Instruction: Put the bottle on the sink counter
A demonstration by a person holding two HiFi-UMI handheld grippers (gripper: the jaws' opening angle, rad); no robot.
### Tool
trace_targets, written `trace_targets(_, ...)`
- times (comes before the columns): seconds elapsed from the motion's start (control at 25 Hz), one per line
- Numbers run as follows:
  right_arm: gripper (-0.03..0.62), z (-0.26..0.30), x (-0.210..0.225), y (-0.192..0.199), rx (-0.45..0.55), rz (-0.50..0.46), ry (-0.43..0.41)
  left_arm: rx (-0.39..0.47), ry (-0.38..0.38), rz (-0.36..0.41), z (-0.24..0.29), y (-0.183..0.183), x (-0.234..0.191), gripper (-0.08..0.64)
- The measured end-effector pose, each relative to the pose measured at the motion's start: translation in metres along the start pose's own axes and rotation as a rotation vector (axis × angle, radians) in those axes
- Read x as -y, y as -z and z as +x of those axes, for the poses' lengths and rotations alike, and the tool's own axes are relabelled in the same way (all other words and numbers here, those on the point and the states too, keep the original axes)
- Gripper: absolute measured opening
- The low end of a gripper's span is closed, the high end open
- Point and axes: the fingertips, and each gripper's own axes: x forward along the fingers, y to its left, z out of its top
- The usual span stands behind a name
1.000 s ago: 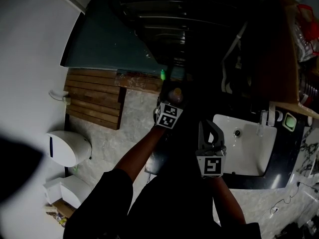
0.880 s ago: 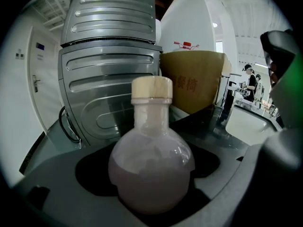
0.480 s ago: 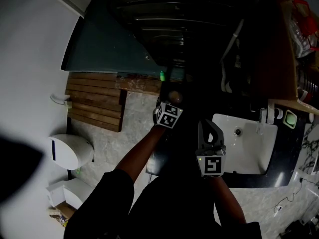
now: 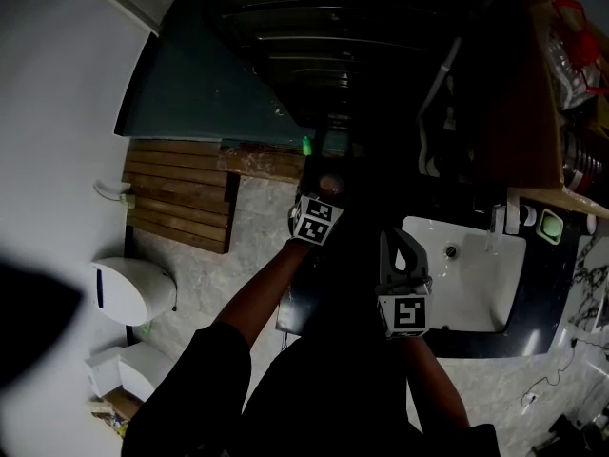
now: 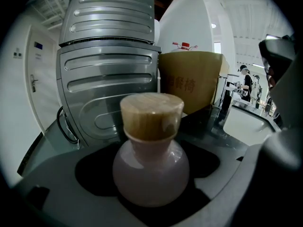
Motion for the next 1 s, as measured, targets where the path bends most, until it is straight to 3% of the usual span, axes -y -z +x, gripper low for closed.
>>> trace_targets(0.24,0.040,-0.009,0.004,0.001,0.005,0.023,0.024,-0.006,-0.007,-0.009,-0.002,0.002,-0.002,0.394)
trace_targets(0.68,0.040,-0.022,-0.005,-0.010,0.006,-0.019,0.023,0.009,0.014,-0.010,-0.012,0.013,-0.005,0.402)
trace_targets(1.0,0.040,-0.050,-0.011,-0.024,0.030,-0.025,0.054,0.056,0.009,-0.034,-0.047,0.013,-0.004,0.402)
